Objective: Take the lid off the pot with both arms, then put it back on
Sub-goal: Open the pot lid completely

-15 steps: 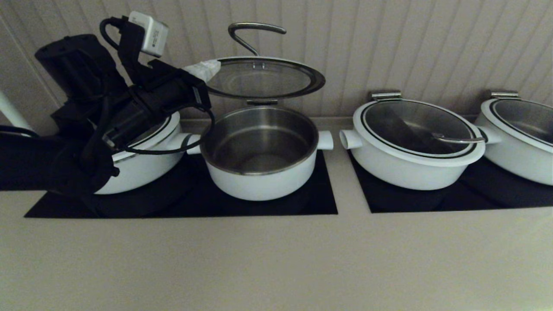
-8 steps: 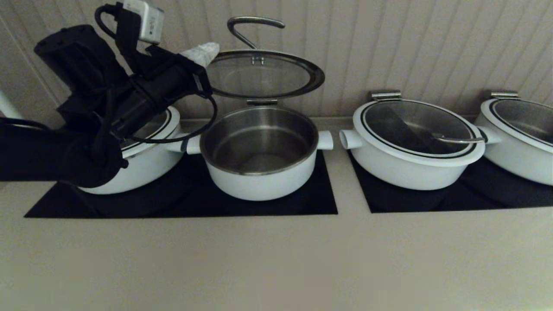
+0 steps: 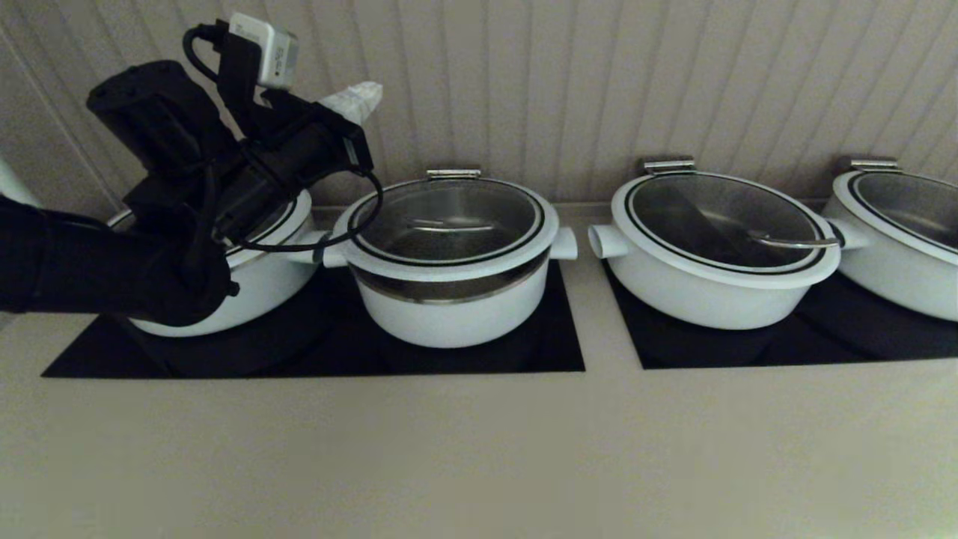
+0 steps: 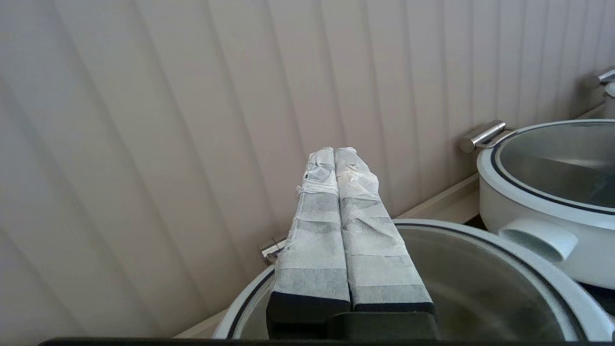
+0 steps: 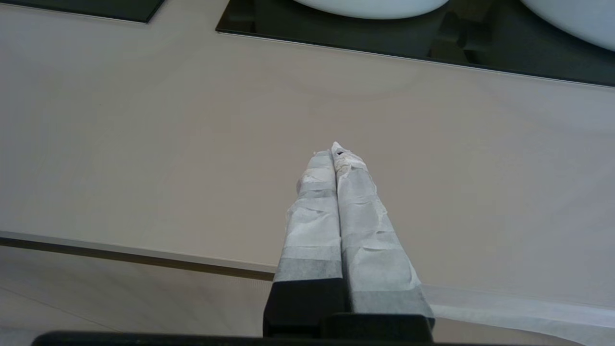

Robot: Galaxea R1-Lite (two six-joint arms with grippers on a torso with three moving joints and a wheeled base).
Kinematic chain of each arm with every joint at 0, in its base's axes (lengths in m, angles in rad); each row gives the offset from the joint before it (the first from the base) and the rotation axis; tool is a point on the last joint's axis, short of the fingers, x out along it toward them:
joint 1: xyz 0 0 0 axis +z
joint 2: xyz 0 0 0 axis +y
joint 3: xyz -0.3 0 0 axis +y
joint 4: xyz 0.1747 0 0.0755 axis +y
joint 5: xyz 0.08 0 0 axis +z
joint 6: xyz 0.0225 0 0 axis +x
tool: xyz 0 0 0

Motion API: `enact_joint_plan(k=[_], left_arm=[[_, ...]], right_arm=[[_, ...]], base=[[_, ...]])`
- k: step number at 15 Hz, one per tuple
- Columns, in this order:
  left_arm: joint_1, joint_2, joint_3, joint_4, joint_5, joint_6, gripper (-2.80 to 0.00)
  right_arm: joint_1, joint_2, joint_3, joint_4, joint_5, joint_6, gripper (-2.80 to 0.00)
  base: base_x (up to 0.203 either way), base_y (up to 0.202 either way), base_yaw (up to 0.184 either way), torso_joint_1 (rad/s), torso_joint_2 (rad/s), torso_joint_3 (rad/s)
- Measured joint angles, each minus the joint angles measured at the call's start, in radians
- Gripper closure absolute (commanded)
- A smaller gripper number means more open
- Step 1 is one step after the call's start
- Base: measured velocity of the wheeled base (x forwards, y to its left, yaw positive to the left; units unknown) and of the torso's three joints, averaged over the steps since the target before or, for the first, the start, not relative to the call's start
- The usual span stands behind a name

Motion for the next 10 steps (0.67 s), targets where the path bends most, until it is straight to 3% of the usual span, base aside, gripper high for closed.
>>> enact_joint_plan(k=[5,10], left_arm=[[0.012,-0.037,0.049,0.056,0.003,0.024,0.00],[0.014,-0.211,0.224,0.293,-0.003,0.032,0.00]], right_arm=[[0.000,-0.001,0.000,0.000,0.000,0.000,0.00],[0.000,-0.009,0.000,0.000,0.000,0.000,0.00]], base=[[0.000,0.000,0.000,0.000,0.00,0.000],[0.000,0.000,0.000,0.000,0.00,0.000]])
